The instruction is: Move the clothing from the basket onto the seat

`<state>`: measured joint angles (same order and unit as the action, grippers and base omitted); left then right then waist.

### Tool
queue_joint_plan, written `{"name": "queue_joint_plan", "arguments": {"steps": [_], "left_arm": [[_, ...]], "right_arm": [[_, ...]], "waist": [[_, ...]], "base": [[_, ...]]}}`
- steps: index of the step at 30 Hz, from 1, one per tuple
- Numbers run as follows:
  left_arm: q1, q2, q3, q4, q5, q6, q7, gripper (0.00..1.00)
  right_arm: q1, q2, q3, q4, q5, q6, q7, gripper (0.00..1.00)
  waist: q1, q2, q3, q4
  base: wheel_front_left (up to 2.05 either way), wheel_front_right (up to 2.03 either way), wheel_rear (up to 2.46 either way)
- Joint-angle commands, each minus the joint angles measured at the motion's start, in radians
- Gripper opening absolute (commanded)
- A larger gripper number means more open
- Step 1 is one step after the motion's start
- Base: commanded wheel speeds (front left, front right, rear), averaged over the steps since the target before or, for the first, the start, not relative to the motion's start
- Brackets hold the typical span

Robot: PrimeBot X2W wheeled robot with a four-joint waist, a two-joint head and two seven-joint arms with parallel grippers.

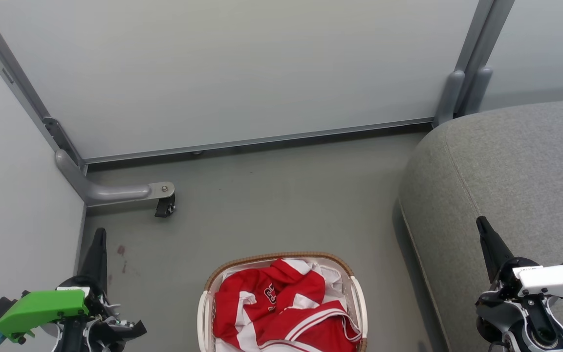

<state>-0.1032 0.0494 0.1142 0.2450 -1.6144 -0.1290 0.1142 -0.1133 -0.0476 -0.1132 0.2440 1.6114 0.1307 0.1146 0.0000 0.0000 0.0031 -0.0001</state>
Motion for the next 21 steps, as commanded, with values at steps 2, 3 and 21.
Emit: {"name": "queue_joint_plan", "arguments": {"steps": [2,3,21], "left_arm": [[-0.012,0.002,0.001,-0.001,0.005,-0.005,0.002,0.00],[-0.012,0.002,0.001,-0.001,0.005,-0.005,0.002,0.00],[-0.012,0.002,0.001,-0.001,0.005,-0.005,0.002,0.00]], "right_arm": [[0.012,-0.006,-0.002,0.002,0.003,0.000,0.001,0.00],[0.012,-0.006,-0.002,0.002,0.003,0.000,0.001,0.00],[0.012,-0.006,-0.002,0.002,0.003,0.000,0.001,0.00]], "waist": [[0.0000,0.0000,0.000,0.000],[0.0000,0.0000,0.000,0.000],[0.0000,0.0000,0.000,0.000]], "base": [[0.00,0.00,0.00],[0.00,0.00,0.00],[0.00,0.00,0.00]]}}
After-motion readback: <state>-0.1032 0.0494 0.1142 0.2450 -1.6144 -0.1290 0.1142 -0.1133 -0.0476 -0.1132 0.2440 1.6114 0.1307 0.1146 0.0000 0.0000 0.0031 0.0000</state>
